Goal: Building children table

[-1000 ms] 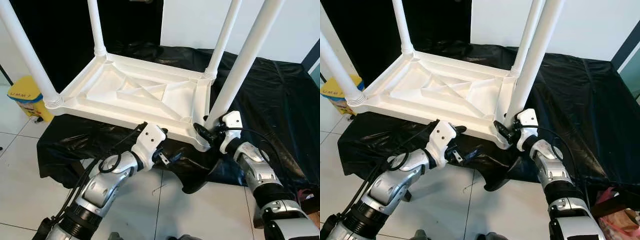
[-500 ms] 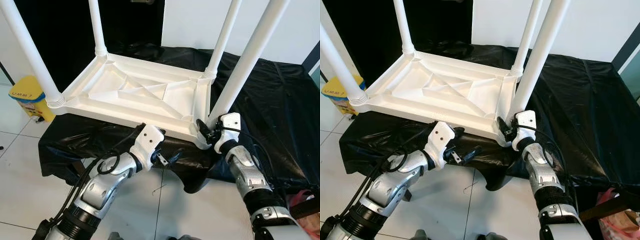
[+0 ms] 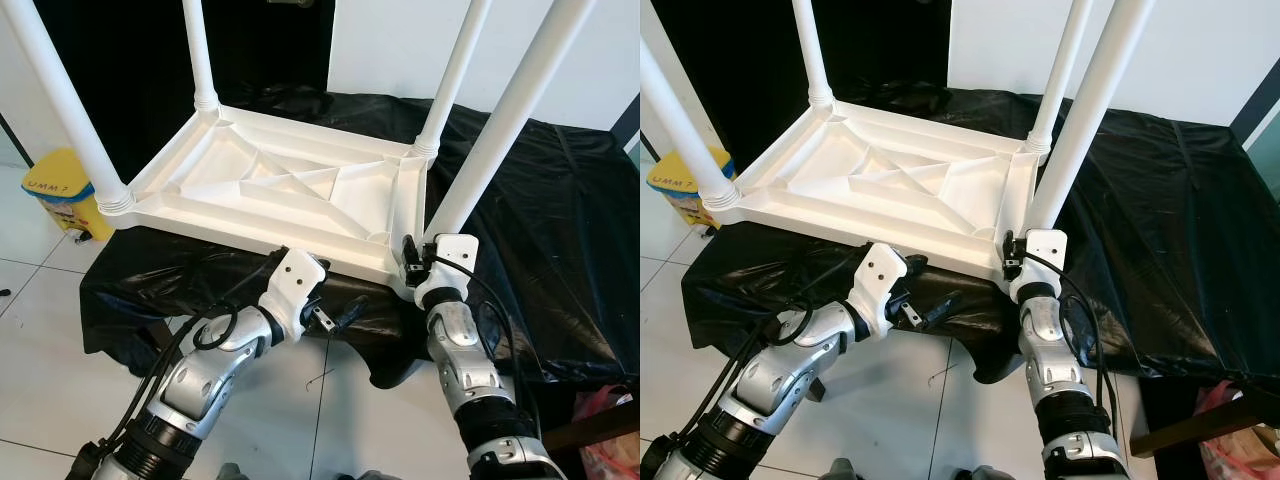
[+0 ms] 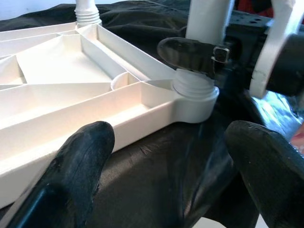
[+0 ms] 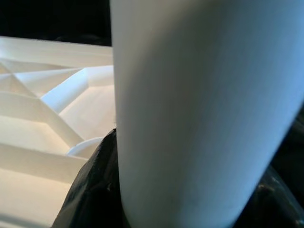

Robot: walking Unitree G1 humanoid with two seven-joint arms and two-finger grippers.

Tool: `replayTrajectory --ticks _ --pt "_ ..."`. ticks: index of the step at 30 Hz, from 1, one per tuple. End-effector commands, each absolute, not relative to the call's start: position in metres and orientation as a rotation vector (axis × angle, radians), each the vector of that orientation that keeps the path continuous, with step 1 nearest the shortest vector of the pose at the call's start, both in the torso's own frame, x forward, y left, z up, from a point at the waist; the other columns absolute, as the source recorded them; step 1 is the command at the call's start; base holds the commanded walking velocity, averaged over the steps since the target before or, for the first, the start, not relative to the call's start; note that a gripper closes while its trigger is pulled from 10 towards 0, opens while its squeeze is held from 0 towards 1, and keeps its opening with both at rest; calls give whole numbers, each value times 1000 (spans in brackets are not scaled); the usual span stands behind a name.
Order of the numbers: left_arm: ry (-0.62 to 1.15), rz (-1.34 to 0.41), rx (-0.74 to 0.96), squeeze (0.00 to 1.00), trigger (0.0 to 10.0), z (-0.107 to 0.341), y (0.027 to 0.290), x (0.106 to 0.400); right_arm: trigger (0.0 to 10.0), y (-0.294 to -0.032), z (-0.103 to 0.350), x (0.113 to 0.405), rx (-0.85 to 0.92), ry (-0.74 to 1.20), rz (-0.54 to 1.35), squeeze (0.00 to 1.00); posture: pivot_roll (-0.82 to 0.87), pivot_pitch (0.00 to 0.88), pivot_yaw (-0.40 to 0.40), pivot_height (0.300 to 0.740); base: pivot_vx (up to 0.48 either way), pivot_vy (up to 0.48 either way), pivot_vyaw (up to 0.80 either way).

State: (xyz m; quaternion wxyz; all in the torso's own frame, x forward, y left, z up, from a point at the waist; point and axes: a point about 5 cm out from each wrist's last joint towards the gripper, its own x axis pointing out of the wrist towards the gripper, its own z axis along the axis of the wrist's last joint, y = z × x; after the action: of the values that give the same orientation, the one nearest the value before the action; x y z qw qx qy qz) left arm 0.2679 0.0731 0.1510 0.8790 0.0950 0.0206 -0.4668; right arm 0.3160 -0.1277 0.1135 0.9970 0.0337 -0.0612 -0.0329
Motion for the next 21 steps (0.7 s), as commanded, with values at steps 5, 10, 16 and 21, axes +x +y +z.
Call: replayTrajectory --ticks 5,10,16,21 --pt "46 -1034 190 0 10000 152 70 263 10000 -128 97 309 52 -36 -76 0 64 58 -104 740 0 0 0" --pt "45 -1027 192 0 10000 152 72 264 10000 -128 99 310 42 -45 -75 0 68 55 -111 740 0 0 0" --pt "42 -1024 199 0 10000 152 72 264 10000 -133 107 308 40 -95 23 1000 65 54 -111 740 0 0 0" --pt "42 -1026 201 0 10000 152 71 264 10000 -139 110 307 28 -115 117 1000 61 55 -109 740 0 0 0"
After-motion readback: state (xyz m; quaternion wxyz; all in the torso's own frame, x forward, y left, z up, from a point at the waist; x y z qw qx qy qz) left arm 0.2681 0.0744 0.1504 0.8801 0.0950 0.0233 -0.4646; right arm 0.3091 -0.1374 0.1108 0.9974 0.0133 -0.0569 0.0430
